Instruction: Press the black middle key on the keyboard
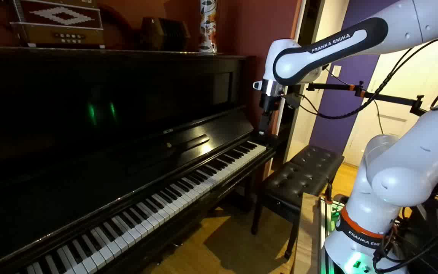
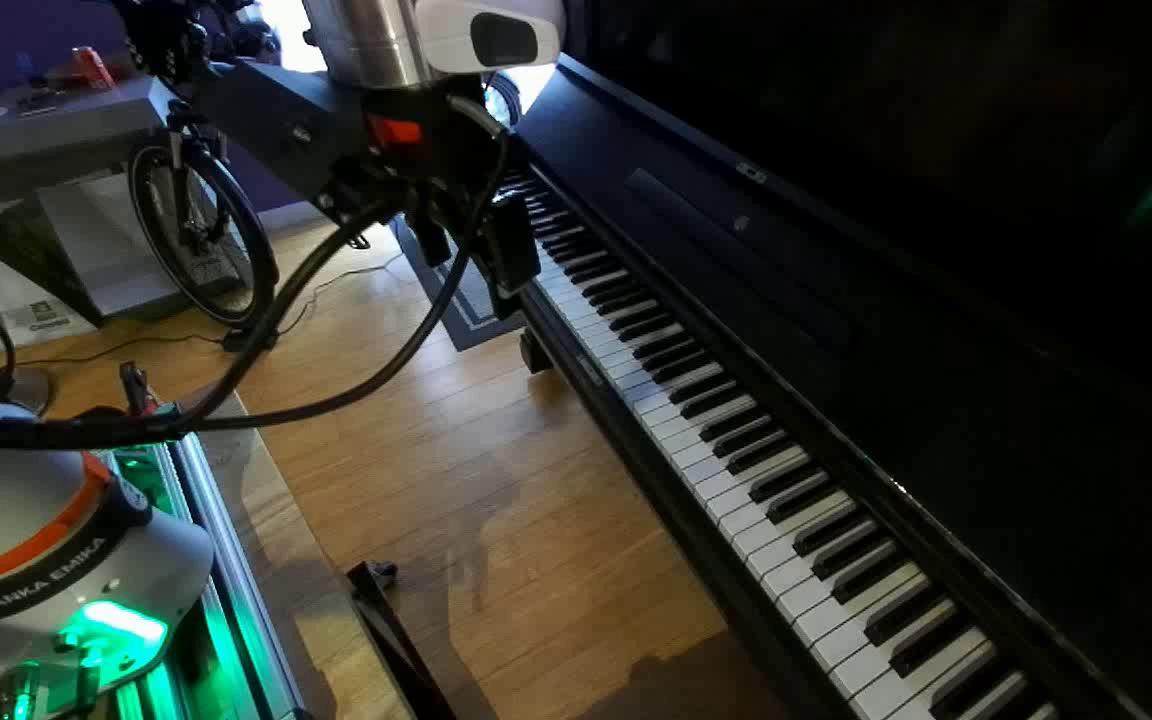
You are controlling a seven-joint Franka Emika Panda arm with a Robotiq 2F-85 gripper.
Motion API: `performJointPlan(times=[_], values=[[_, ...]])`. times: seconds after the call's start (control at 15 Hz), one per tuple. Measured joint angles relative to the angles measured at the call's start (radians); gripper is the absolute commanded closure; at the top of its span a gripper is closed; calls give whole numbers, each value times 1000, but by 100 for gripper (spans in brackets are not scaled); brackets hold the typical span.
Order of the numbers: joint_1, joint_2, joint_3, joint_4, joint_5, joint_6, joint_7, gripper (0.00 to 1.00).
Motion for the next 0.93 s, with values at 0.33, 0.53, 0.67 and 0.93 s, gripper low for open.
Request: performJointPlan(times=[0.33, 0.53, 0.67, 0.93], values=[[0, 0, 0, 0, 0, 0, 0, 0], [0, 0, 0, 0, 0, 0, 0, 0], [0, 0, 0, 0, 0, 0, 0, 0], [11, 15, 21, 1, 37, 5, 3, 0]])
